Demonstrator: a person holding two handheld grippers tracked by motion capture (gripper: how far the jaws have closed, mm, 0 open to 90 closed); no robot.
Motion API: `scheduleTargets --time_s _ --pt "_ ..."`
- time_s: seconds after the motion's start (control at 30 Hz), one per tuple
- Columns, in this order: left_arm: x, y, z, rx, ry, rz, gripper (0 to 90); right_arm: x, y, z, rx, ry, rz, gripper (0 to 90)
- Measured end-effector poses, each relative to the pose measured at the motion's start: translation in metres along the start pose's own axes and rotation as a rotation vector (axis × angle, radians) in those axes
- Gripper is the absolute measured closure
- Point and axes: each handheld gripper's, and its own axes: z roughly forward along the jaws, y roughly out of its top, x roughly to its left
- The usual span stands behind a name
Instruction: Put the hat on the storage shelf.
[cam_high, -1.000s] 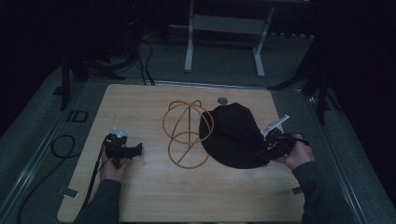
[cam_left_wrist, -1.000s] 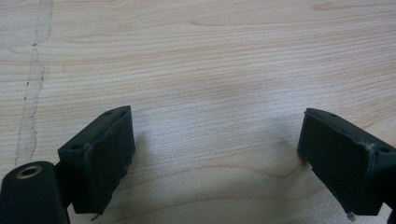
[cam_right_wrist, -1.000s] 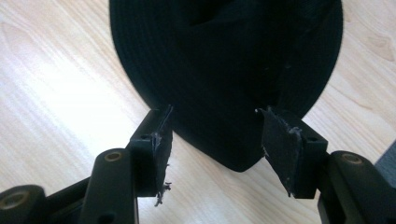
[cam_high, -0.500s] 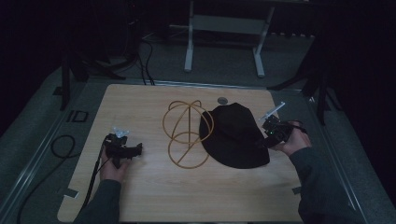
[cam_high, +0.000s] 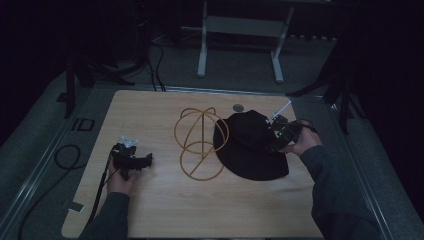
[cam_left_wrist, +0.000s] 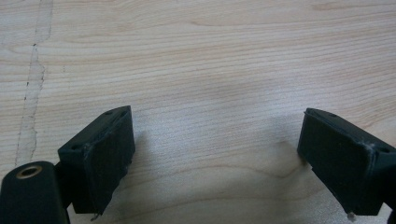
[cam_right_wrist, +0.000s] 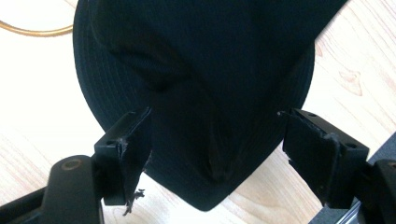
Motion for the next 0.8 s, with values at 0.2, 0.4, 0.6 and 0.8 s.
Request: scheduleTargets --time_s 0.2,0.4,0.6,0.8 --pt "0.000 0.000 0.000 0.000 0.000 0.000 11.3 0.001 0.014 0.009 0.036 -0.003 -0.010 24.6" --pt "0.000 0.000 0.000 0.000 0.000 0.001 11.3 -0.003 0.023 0.020 0.083 0.023 0.009 33.0" --pt "0.000 0.000 0.000 0.000 0.000 0.001 11.3 -0.007 0.028 0.026 0.147 0.075 0.013 49.7" --pt "0.000 0.000 0.000 0.000 0.000 0.001 11.3 -0.010 0.031 0.031 0.184 0.101 0.043 59.4"
